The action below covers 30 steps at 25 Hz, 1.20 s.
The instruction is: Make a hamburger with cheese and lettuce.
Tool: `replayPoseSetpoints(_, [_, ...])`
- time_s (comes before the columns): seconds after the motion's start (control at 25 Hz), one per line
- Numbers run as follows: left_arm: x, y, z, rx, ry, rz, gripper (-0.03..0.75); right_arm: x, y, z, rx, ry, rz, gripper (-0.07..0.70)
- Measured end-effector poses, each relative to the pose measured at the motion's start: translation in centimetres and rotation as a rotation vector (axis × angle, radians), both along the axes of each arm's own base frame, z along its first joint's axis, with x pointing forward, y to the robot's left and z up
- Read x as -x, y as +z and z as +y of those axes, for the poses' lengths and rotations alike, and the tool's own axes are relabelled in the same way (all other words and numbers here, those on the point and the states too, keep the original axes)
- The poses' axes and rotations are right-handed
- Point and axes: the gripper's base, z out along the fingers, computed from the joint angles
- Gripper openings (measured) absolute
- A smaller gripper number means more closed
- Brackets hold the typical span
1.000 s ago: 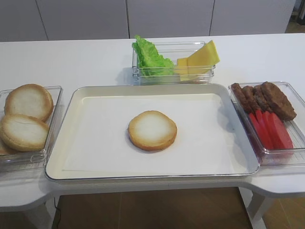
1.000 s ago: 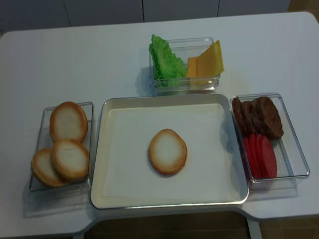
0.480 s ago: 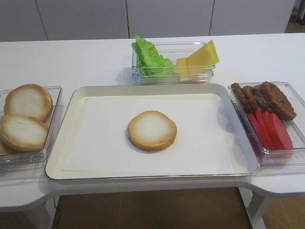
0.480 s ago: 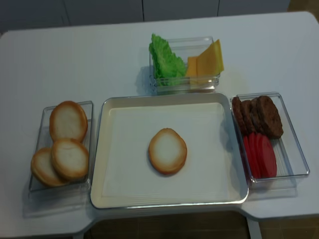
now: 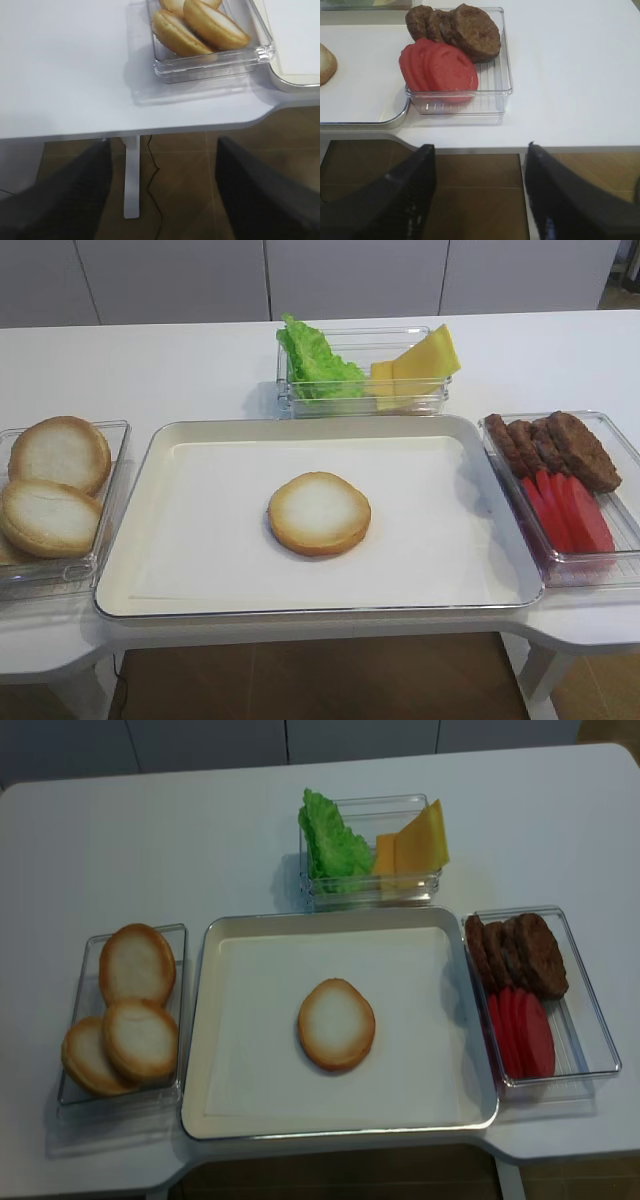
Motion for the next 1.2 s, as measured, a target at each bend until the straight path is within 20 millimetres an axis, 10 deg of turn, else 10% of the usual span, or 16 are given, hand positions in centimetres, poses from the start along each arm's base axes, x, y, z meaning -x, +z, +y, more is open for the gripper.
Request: replayPoseSetpoints(1.2, [-0.95,-0.38,-0.14,0.001,-0.028,-0.053,0.479,0.00,0.00,0.00,0.000,0.000,0.000,0.444])
